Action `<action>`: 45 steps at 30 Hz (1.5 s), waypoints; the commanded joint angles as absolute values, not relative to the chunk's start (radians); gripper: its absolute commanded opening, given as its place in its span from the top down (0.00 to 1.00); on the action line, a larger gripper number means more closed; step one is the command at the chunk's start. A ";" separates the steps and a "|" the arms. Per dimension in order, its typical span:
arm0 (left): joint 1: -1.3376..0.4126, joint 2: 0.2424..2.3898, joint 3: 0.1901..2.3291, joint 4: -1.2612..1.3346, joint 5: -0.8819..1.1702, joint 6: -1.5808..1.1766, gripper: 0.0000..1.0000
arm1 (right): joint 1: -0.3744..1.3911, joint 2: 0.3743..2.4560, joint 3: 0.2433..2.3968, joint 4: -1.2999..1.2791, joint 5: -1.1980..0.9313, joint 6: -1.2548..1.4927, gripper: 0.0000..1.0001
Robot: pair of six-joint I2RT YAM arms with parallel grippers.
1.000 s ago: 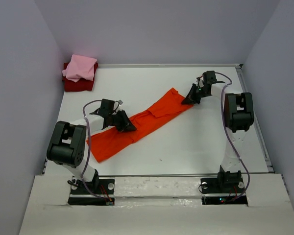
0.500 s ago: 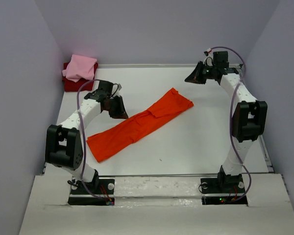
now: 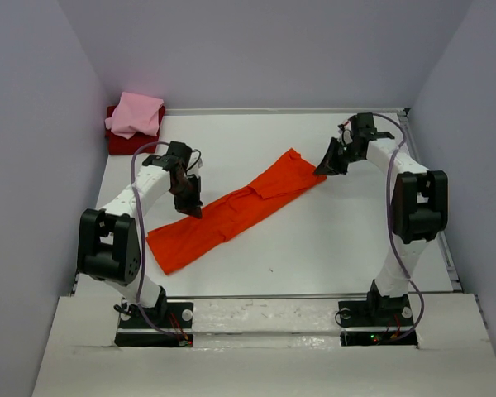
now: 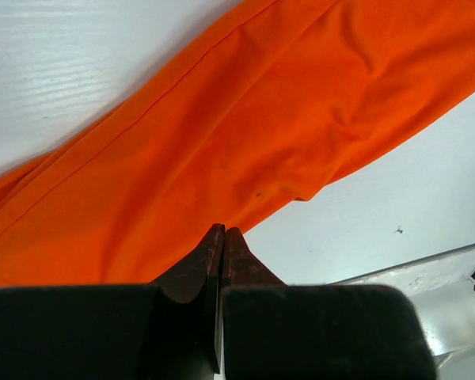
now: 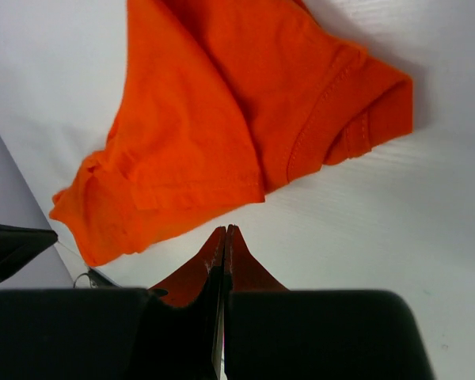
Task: Fold and stack the t-shirts
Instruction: Rotate the tshirt 90 degrees
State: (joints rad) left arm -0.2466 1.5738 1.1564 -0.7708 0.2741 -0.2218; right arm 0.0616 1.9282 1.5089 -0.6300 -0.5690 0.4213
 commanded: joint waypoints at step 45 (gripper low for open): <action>-0.544 1.735 0.982 -0.627 0.248 -0.469 1.00 | 0.120 2.353 1.825 -0.572 -0.540 0.426 1.00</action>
State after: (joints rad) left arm -0.4660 1.6890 0.9749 -0.6785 0.2176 -0.4088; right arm 0.1028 2.2951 1.7496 -0.5949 -0.5541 0.4152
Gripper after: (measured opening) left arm 0.014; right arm 0.010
